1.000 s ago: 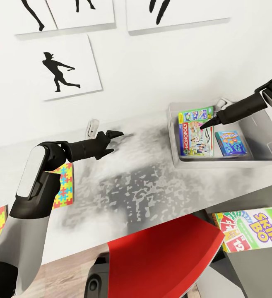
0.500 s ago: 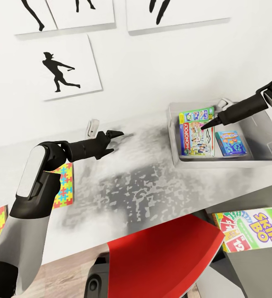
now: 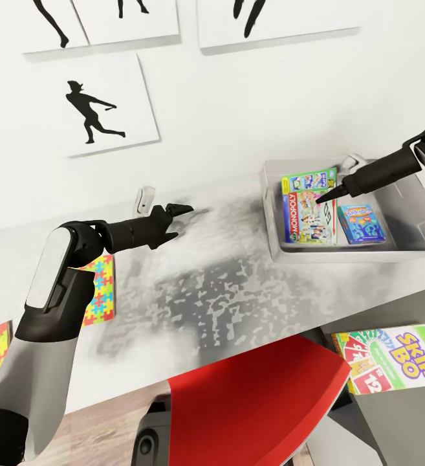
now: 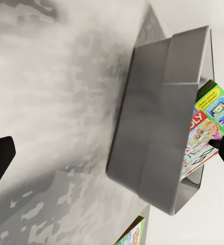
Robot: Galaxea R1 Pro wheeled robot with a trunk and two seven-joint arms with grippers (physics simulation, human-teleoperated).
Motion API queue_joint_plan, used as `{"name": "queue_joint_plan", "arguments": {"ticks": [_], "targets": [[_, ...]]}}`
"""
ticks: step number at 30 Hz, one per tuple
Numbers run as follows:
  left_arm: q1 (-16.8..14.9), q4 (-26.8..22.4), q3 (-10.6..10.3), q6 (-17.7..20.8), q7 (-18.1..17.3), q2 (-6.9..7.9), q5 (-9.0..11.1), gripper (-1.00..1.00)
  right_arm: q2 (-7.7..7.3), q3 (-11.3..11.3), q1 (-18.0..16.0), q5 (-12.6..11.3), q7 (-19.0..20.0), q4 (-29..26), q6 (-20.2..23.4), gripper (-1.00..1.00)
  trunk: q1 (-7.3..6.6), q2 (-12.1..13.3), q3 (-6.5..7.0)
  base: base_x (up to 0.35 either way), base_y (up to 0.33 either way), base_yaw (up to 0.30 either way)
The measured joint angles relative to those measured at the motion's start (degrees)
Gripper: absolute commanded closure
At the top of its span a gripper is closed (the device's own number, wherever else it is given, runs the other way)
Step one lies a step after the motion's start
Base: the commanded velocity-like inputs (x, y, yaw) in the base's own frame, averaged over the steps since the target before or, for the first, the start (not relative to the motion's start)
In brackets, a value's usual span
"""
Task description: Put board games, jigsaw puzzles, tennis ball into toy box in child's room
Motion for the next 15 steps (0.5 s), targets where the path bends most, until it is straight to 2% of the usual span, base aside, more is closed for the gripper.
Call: {"name": "queue_joint_plan", "arguments": {"ticks": [15], "targets": [[0.0,0.0,0.0,0.0,0.0,-0.05,0.0,-1.00,-0.12,-0.1,0.0,-0.2,0.1,0.0,-1.3,1.00,-0.01,0.0,-1.03,0.000,0.000,0.000]]}}
